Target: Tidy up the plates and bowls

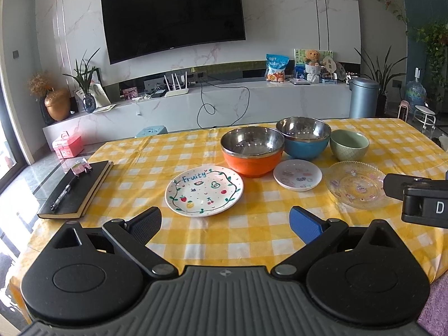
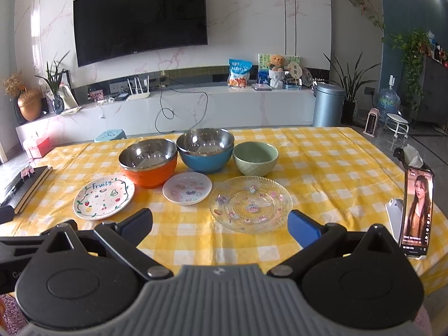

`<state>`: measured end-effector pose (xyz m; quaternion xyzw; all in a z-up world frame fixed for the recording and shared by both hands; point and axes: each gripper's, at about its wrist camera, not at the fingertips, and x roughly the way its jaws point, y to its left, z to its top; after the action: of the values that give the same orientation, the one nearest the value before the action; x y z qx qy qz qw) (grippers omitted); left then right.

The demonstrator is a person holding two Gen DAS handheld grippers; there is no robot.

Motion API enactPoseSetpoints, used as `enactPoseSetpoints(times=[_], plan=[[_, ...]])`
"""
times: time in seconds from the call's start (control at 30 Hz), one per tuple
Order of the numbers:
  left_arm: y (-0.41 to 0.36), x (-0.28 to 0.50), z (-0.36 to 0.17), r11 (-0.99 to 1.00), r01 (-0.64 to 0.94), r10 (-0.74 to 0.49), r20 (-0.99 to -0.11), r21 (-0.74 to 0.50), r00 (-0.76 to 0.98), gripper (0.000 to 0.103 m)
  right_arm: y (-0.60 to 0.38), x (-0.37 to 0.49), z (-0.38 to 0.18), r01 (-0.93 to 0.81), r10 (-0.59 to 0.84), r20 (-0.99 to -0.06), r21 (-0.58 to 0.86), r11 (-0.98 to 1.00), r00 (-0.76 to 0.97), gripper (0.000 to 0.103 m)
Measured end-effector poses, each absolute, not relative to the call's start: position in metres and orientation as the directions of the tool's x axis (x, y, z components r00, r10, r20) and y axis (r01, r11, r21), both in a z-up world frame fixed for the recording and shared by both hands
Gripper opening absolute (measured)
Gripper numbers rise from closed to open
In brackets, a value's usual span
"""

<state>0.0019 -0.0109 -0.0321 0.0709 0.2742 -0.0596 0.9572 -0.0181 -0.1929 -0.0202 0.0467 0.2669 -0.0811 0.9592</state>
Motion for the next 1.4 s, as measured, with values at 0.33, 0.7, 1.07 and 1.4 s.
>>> enactPoseSetpoints(times=[0.33,0.7,1.07,1.4], plan=[[-0.026,0.014,-0.046,0.965,0.255,-0.238,-0.611,-0.061,0.755,0.103,-0.229,-0.011,-0.046,0.174,-0.118,-0.479,0.074,0.982,0.87,0.101],[-0.063,0.048,-0.057,0.936,0.342,-0.314,-0.627,-0.081,0.713,0.087,-0.262,0.016,-0.073,0.187,-0.101,-0.542,0.105,0.977,0.834,0.083],[-0.098,0.102,-0.075,0.93,0.339,-0.347,-0.655,-0.145,0.671,0.077,-0.306,0.054,-0.094,0.256,-0.146,-0.579,0.111,0.96,0.802,0.057],[-0.12,0.131,-0.101,0.915,0.308,-0.403,-0.656,-0.262,0.638,0.056,-0.336,0.09,-0.112,0.284,-0.145,-0.6,0.143,0.948,0.787,0.032]])
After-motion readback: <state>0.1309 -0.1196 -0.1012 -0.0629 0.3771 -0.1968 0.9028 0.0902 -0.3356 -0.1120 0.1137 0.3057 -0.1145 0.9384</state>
